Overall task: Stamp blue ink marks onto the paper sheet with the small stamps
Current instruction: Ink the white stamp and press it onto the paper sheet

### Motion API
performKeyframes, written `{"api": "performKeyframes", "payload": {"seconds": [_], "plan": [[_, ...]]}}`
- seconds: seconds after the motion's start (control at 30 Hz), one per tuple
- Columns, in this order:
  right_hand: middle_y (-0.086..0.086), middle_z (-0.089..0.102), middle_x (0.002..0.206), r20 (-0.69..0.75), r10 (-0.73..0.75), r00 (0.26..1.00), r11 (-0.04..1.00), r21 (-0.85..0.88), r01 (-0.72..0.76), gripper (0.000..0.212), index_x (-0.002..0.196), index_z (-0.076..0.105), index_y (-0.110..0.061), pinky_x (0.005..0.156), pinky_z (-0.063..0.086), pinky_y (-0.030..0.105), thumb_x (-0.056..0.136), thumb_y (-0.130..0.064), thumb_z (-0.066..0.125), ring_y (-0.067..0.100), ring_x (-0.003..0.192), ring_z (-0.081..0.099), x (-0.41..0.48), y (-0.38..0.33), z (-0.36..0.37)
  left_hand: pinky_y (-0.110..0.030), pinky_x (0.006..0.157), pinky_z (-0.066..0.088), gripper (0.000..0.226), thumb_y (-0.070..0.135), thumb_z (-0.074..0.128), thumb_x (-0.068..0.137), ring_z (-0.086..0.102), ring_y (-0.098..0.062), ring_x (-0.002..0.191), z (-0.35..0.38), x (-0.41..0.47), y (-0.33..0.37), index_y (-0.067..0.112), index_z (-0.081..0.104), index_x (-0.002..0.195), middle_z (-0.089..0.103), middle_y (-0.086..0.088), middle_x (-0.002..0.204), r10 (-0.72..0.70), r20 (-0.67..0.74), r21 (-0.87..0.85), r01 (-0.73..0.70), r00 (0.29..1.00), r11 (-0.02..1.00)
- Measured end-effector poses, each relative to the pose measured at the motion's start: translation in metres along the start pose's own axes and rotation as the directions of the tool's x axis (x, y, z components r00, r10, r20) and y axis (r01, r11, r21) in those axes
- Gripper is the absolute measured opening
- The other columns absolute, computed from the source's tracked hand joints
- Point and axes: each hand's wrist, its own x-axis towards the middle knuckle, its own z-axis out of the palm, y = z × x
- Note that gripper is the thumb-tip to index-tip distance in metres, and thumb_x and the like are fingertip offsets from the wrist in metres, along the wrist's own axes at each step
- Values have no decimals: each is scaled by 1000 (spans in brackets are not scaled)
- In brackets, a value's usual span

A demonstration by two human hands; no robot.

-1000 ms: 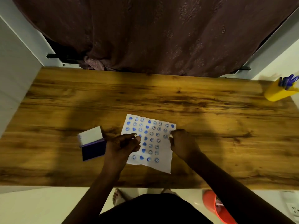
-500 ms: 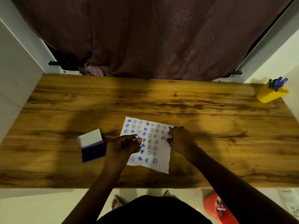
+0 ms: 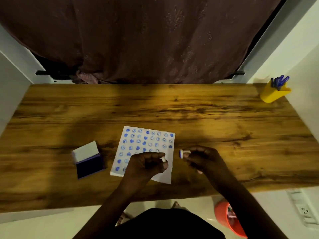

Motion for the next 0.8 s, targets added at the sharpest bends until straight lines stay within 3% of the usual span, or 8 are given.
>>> {"api": "performKeyframes", "payload": {"seconds": [0.13, 0.33, 0.5, 0.67, 0.8], "plan": [[11, 79, 97, 115, 28, 993, 997, 75, -37, 25, 107, 79, -17, 72, 56, 27, 83, -24, 80, 17, 83, 73, -12, 10, 2, -47, 90, 64, 36, 0, 87, 78, 82, -28, 90, 14, -2, 5, 26, 84, 103, 85, -7, 94, 24, 82, 34, -27, 996, 999], [14, 78, 97, 112, 5, 994, 999, 36, -9, 24, 111, 77, -16, 85, 59, 47, 87, -16, 78, 32, 91, 73, -16, 16, 0, -16, 78, 59, 41, 3, 85, 81, 80, -6, 91, 26, -6, 14, 41, 84, 98, 84, 11, 95, 119, 157, 85, -134, 980, 987], [16, 77, 93, 114, -3, 993, 1000, 25, 0, 22, 109, 78, -20, 82, 60, 45, 87, -18, 79, 37, 87, 74, -16, 19, -6, -24, 83, 62, 23, 36, 86, 75, 80, -9, 92, 33, -7, 15, 43, 83, 96, 84, 10, 95, 140, 180, 114, -162, 974, 980], [9, 80, 99, 196, 23, 980, 998, 50, -34, 17, 107, 78, -20, 75, 59, 30, 91, -26, 76, 27, 92, 77, -13, 27, -21, -40, 82, 65, 19, 11, 87, 81, 81, -26, 86, 41, 0, 8, 19, 86, 98, 85, -7, 91, 69, 209, 100, -91, 975, 991], [8, 80, 97, 230, 24, 973, 999, -45, -14, 22, 105, 78, -21, 74, 61, 32, 91, -37, 75, 27, 89, 77, -10, 33, -31, -36, 82, 65, 19, 14, 88, 79, 81, -24, 85, 46, -2, 8, 17, 86, 97, 85, -7, 90, 58, 210, 103, -82, 976, 991]]}}
